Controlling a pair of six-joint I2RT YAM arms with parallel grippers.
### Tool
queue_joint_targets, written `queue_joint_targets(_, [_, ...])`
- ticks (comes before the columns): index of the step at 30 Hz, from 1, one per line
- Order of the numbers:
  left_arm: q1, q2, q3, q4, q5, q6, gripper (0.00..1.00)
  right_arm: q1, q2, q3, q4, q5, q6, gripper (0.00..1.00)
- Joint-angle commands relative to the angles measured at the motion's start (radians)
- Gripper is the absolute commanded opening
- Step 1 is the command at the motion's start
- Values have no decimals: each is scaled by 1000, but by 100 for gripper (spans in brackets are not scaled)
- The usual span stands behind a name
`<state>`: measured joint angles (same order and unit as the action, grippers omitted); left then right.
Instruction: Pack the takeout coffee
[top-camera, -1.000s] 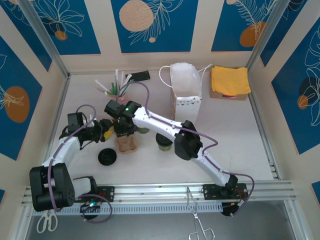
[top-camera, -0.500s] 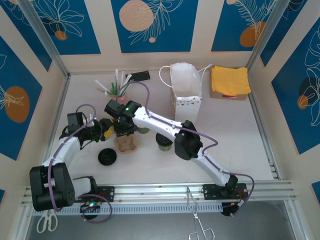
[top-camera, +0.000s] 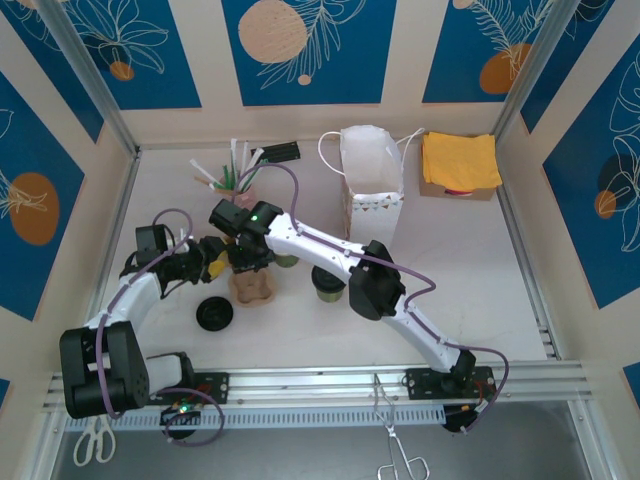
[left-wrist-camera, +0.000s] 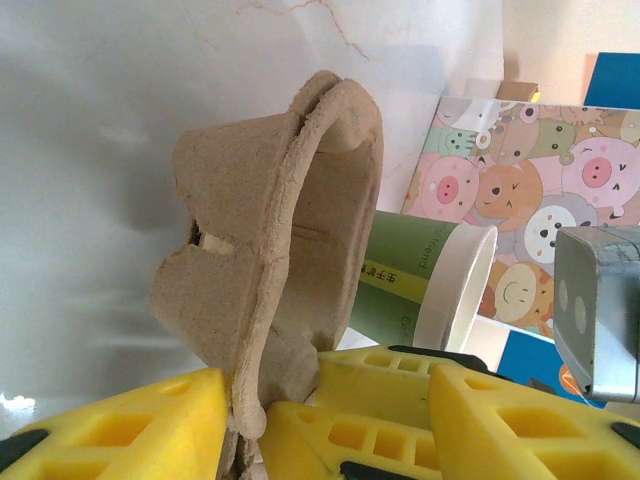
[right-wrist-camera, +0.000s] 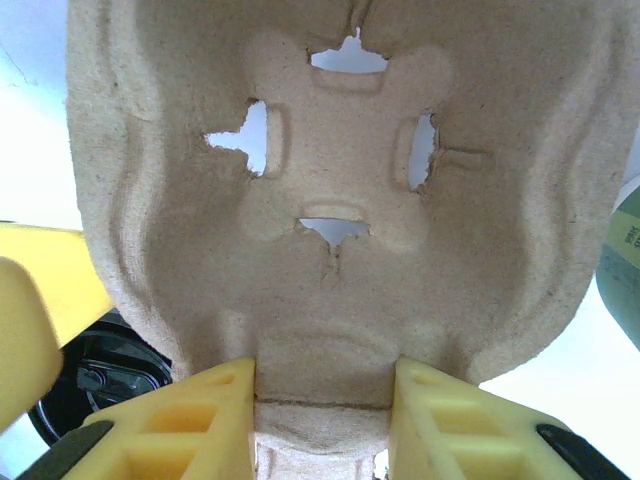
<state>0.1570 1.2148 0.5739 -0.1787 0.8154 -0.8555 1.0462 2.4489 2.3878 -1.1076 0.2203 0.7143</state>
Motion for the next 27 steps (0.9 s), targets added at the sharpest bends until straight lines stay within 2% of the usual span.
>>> queue_joint_targets(1, [7, 10, -5, 9, 15, 21, 55, 21, -42, 24, 15, -61, -18, 33])
queue_joint_targets(23, [7, 37, 6, -40, -21, 52, 59, 19, -58, 11, 16, -41, -16, 33])
queue_joint_targets(27, [9, 18, 33, -89, -38, 75, 61, 9, -56, -3, 4, -41, -1, 33])
